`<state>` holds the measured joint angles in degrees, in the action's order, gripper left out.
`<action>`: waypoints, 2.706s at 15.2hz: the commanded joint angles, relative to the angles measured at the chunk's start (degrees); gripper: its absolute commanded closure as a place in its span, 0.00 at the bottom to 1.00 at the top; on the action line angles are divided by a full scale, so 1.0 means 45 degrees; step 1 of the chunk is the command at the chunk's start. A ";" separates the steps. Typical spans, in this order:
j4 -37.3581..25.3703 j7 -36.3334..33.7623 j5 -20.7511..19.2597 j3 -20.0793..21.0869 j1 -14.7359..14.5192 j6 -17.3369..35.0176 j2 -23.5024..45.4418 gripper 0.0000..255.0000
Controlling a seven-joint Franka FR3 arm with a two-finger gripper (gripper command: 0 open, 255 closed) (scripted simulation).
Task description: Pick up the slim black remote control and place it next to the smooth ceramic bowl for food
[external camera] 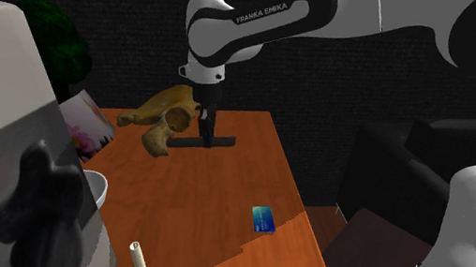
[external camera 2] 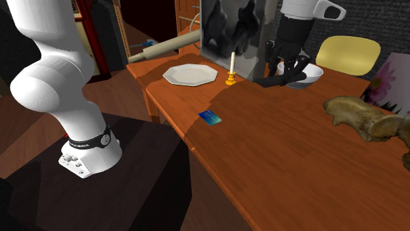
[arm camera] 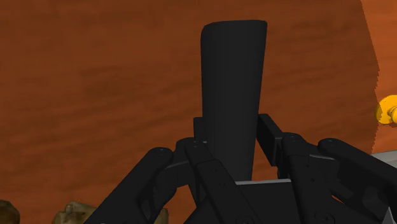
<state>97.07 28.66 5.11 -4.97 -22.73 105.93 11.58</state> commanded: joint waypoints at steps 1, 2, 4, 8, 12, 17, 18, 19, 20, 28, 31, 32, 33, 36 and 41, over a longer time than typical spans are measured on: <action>-0.0216 -0.0556 -0.0010 0.0217 -0.0321 0.0014 0.0186 1.00; -0.0319 -0.0832 -0.0017 0.0325 -0.0486 0.0008 0.0262 1.00; -0.0573 -0.1381 -0.0036 0.0537 -0.0817 -0.0017 0.0449 1.00; -0.1285 -0.2465 -0.0092 0.0938 -0.1479 -0.0131 0.0964 1.00; -0.1867 -0.3250 -0.0151 0.1212 -0.1983 -0.0120 0.1498 1.00; -0.1202 -0.3194 -0.0133 0.1215 -0.1988 0.0677 0.1631 1.00; -0.1080 -0.3182 -0.0129 0.1216 -0.1989 0.0834 0.1666 1.00; -0.0961 -0.3171 -0.0125 0.1217 -0.1990 0.0989 0.1703 1.00; -0.0846 -0.3160 -0.0121 0.1218 -0.1991 0.1144 0.1743 1.00; -0.0048 -0.3069 -0.0085 0.1226 -0.1997 0.2347 0.2151 1.00; 0.0199 -0.3035 -0.0070 0.1230 -0.1999 0.2784 0.2342 1.00; 0.0275 -0.3023 -0.0064 0.1232 -0.1999 0.2928 0.2410 1.00; 0.0348 -0.3012 -0.0059 0.1233 -0.2000 0.3071 0.2480 1.00; 0.0549 -0.2977 -0.0042 0.1239 -0.2001 0.3494 0.2704 1.00; 0.0663 -0.2954 -0.0031 0.1242 -0.2001 0.3761 0.2857 1.00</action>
<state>100.08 15.38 4.97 0.61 -31.72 122.74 24.33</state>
